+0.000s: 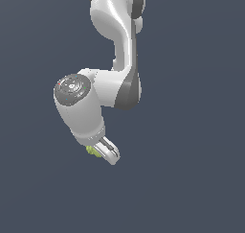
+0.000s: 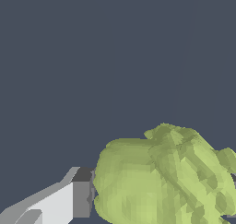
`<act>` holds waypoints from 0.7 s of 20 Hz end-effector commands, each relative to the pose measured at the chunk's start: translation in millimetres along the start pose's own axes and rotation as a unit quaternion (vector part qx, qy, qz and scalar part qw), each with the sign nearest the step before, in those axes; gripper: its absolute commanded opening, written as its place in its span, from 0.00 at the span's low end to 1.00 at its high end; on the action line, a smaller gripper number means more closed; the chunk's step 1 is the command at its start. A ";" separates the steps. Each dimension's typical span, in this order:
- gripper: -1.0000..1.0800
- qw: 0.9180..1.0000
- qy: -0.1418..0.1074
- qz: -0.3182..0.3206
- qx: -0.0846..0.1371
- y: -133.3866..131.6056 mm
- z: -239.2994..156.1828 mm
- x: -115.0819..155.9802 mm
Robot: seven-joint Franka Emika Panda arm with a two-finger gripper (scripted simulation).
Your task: Pick up the object and move it to a goal position.
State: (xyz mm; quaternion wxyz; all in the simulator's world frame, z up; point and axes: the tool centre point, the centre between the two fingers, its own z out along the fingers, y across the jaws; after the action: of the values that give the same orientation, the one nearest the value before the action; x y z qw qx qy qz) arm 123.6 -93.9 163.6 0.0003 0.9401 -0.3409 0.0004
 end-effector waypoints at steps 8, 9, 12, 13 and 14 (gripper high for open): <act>0.00 1.000 0.000 0.000 0.000 -0.5 -19.1 25.3; 0.00 1.000 0.000 0.000 0.000 -0.5 -20.1 26.7; 0.00 1.000 0.000 0.000 0.000 -0.8 -22.3 29.8; 0.00 1.000 0.000 0.000 0.000 -0.8 -22.8 30.4; 0.00 1.000 0.000 0.000 0.000 -0.9 -23.2 31.0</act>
State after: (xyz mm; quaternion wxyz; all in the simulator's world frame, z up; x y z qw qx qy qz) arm 146.9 -112.6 185.8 0.0001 0.9401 -0.3409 0.0000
